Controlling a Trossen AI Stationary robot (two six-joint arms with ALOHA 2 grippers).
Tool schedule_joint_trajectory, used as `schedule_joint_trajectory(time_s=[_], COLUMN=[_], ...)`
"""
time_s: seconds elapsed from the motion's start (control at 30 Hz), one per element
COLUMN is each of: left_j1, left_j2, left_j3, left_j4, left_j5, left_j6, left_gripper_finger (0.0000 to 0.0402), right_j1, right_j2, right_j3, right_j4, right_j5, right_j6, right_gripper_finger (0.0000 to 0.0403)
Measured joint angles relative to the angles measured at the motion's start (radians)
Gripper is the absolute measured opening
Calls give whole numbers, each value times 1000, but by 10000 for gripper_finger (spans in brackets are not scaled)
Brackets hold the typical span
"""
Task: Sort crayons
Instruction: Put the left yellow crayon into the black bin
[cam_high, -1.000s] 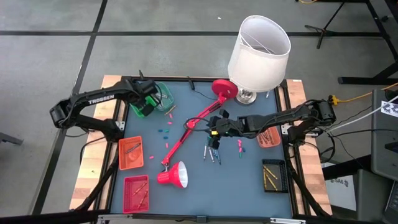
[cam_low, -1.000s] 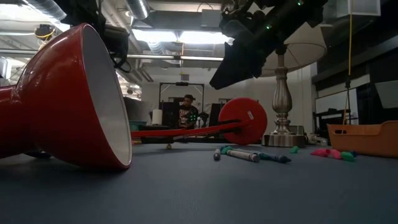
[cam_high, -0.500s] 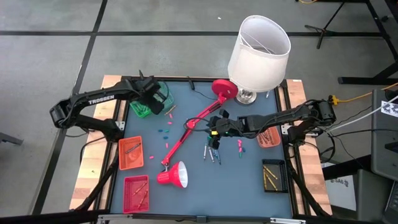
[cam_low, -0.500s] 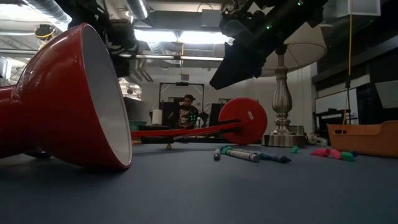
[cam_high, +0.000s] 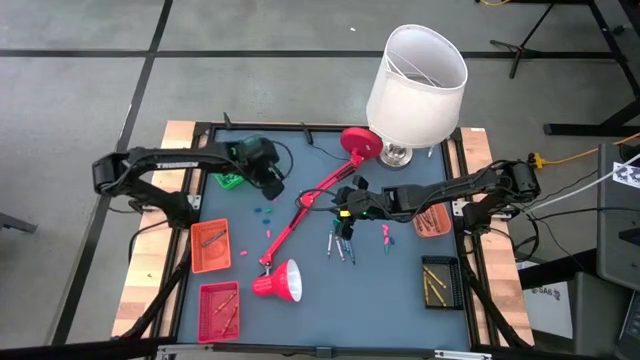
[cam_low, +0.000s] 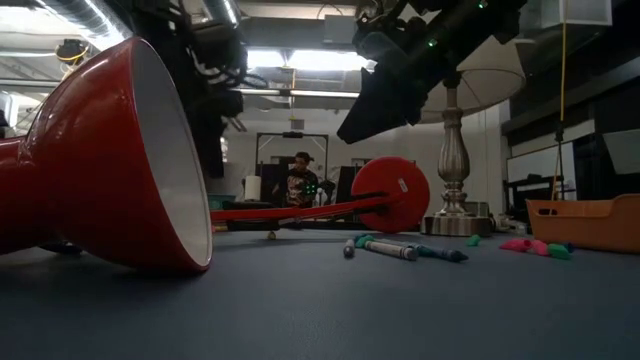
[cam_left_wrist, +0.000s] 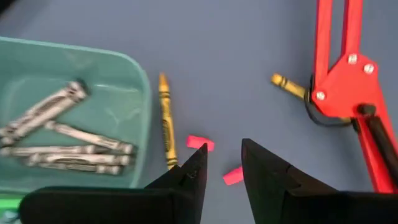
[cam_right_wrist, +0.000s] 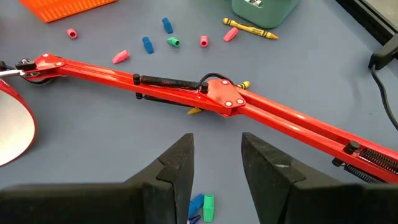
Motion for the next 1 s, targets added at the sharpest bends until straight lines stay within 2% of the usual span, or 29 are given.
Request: schedule_joint_trajectory(time_s=[0.17,0.47,0.8,1.0], left_j1=[-42,-52,-51,-50], left_j2=[85,212,227,227], left_j3=[0,0,0,0], left_j4=[36,33,23,-1], left_j5=[-11,-112,-225,-242], left_j6=[-2,-111,-182,-215], left_gripper_finger=[82,82,82,82], right_j1=[0,0,0,0], right_j2=[0,0,0,0], right_j3=[0,0,0,0], right_j4=[0,0,0,0], right_j5=[0,0,0,0], right_j6=[0,0,0,0], right_gripper_finger=[133,133,133,133])
